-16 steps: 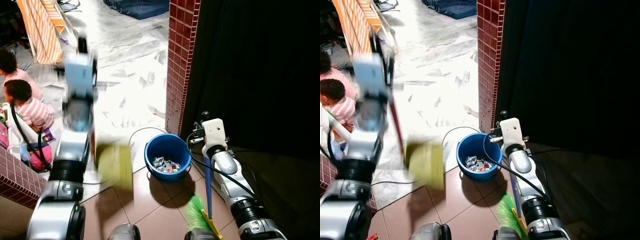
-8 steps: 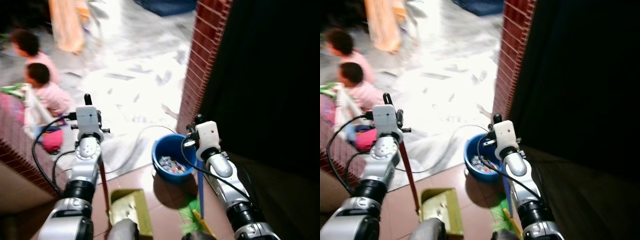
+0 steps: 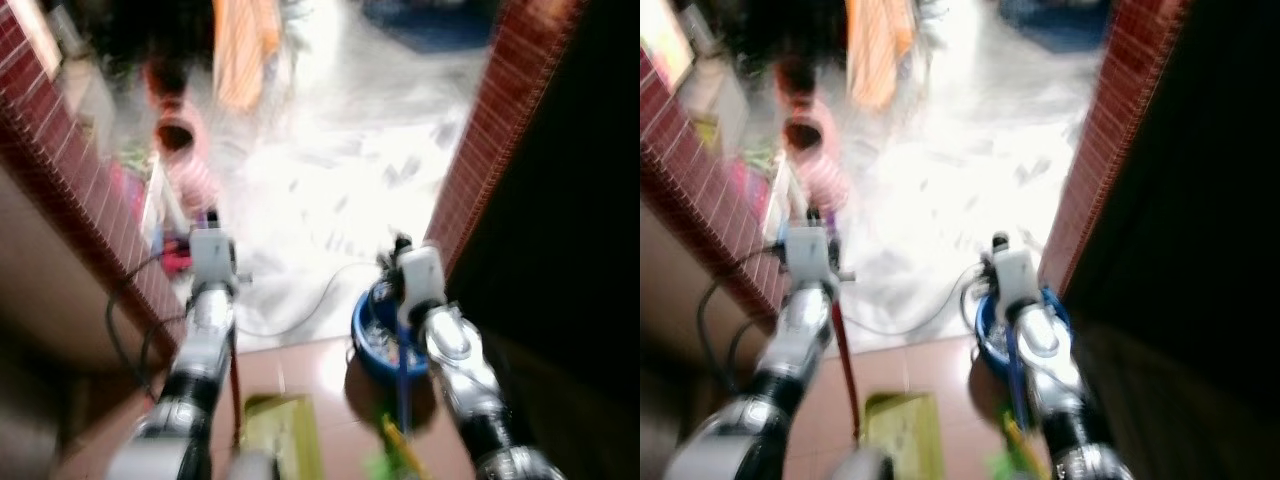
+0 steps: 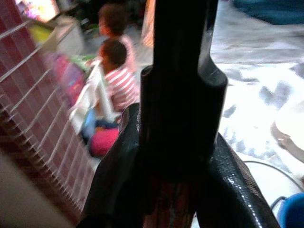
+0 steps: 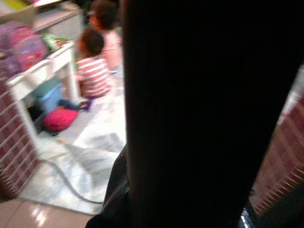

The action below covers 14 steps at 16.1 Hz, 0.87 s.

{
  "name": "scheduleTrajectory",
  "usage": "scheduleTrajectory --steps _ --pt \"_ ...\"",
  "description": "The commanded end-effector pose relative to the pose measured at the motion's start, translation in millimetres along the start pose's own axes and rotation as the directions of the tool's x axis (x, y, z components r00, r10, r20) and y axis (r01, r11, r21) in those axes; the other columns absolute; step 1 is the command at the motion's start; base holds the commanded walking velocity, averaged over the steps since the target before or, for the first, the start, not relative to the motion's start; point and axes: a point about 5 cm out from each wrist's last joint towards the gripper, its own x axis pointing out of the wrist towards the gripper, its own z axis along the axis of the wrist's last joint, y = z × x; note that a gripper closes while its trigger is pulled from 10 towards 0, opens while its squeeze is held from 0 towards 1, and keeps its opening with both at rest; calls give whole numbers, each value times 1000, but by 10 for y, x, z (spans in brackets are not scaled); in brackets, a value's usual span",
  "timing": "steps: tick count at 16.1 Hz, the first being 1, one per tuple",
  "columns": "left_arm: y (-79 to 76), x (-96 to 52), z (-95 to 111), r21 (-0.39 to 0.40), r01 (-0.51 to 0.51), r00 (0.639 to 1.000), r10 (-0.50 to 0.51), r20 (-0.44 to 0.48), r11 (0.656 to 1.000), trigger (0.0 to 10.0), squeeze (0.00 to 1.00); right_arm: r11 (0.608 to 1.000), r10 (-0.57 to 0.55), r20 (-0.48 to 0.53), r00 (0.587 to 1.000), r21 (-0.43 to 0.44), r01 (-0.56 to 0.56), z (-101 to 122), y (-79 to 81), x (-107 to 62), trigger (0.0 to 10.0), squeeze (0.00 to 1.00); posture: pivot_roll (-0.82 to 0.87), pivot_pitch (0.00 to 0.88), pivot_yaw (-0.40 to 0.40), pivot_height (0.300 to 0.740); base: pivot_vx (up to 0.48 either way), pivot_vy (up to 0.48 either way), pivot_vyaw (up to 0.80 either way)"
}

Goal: Sweep floor

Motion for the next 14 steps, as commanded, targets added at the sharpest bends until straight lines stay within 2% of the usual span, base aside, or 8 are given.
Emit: scheduleTrajectory --steps 1,3,6,10,14 --pt "-6 3 -14 17 2 1000 -2 -6 1000 10000 0 1000 18 61 998 7 -18 127 45 44 10000 0 -92 0 39 740 0 0 800" --pt "-11 9 -13 14 3 1000 -3 -10 1000 10000 0 1000 20 62 998 9 -21 132 58 53 10000 0 -88 0 41 740 0 0 800" --pt "-72 -1 -17 -34 49 998 -50 -25 998 10000 0 1000 22 72 997 13 -23 157 73 80 10000 0 -89 0 52 740 0 0 800" --pt "-123 -18 15 -7 75 997 -75 15 997 10000 0 1000 14 111 994 24 -17 234 92 112 10000 0 -88 0 58 740 0 0 800" --pt "-144 -20 83 -25 96 994 -94 60 995 10000 0 999 -7 170 985 45 0 378 91 167 10000 0 -81 0 61 740 0 0 800"
